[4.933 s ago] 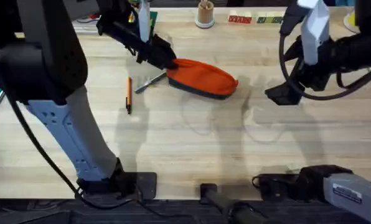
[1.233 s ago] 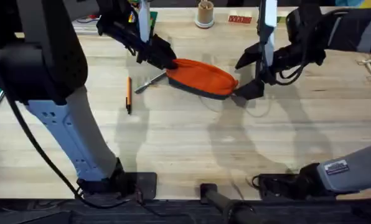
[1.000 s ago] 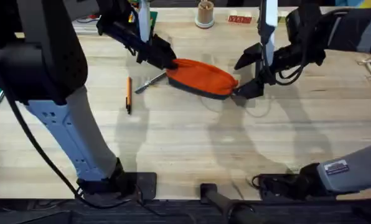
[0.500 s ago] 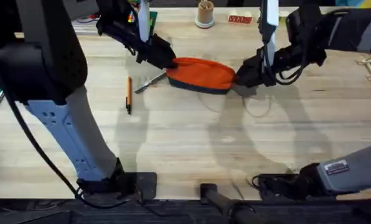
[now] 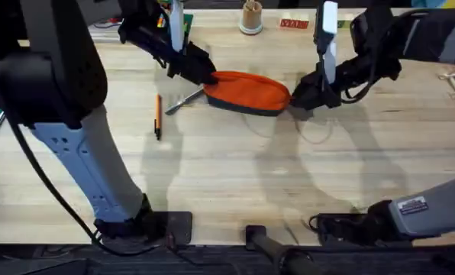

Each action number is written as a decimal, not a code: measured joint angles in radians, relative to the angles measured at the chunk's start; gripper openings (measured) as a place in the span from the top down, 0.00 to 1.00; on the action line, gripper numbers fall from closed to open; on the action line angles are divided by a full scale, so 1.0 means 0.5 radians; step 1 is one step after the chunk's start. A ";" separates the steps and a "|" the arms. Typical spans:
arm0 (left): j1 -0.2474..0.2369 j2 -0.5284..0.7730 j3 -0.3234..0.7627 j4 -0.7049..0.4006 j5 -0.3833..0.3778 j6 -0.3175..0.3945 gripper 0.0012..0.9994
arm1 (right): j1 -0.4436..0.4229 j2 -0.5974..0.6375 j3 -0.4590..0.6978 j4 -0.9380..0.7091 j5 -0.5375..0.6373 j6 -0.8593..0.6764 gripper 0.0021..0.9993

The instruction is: Unzip the bag, pick up the pens from the table one at a time and place them inside, then zip the bag closed.

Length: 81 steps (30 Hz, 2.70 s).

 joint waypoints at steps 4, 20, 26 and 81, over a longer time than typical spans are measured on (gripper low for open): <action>0.000 0.000 0.000 0.000 0.000 0.000 0.96 | 0.001 -0.031 0.007 -0.017 0.032 0.055 0.97; -0.005 0.000 0.000 0.001 0.005 -0.001 0.96 | 0.001 -0.114 0.013 -0.076 0.092 0.289 0.97; -0.005 0.000 0.000 0.001 0.005 -0.001 0.96 | 0.002 -0.114 0.069 -0.087 0.054 0.348 0.97; 0.009 0.000 0.000 0.007 -0.006 -0.001 0.96 | 0.435 -0.153 0.287 0.144 0.124 0.379 0.97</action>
